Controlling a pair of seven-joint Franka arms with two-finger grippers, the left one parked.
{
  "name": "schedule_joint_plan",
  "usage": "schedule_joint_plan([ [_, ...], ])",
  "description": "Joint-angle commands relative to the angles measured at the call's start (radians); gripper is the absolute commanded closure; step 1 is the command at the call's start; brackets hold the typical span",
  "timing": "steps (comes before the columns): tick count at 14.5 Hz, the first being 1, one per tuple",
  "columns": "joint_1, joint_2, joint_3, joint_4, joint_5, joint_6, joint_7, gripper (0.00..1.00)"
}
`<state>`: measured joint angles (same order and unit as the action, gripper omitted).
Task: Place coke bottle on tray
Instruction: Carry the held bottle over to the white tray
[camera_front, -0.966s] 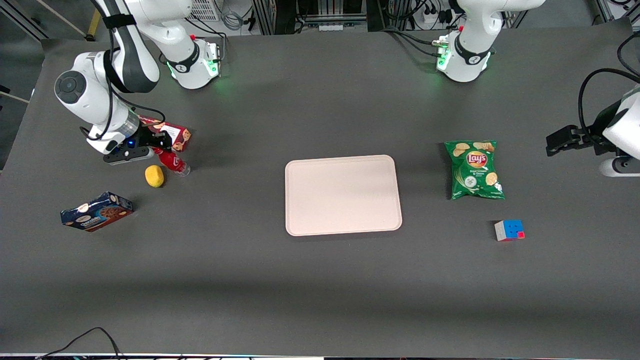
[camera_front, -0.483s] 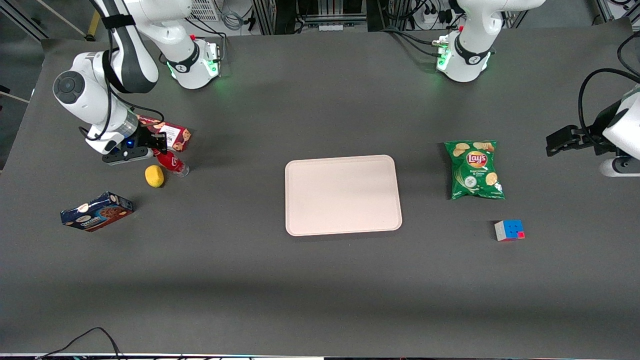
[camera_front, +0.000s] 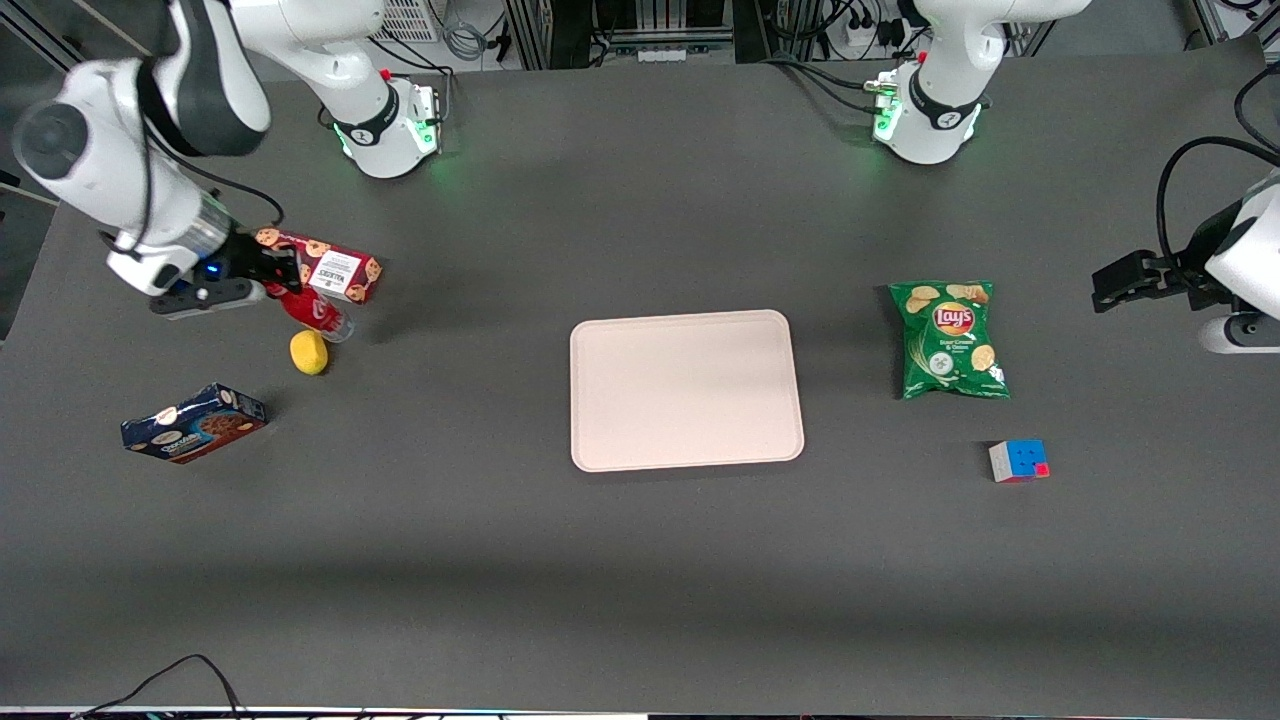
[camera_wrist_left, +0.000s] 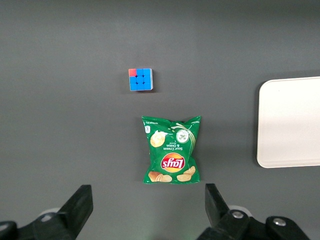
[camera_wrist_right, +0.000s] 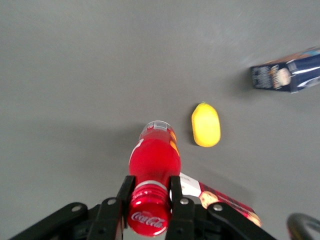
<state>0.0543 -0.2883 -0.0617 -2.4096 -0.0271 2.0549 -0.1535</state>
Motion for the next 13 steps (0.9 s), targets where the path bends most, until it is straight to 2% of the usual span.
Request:
schedule_joint_plan([
  [1, 0.027, 0.012, 0.003, 0.273, -0.013, -0.252, -0.006, 1.0],
  [4, 0.039, 0.098, 0.04, 0.525, -0.002, -0.404, 0.029, 1.0],
  [7, 0.041, 0.216, 0.137, 0.758, 0.018, -0.527, 0.168, 1.0],
  [11, 0.048, 0.36, 0.317, 0.961, 0.035, -0.539, 0.446, 1.0],
  [13, 0.088, 0.46, 0.382, 1.05, 0.03, -0.538, 0.625, 1.0],
])
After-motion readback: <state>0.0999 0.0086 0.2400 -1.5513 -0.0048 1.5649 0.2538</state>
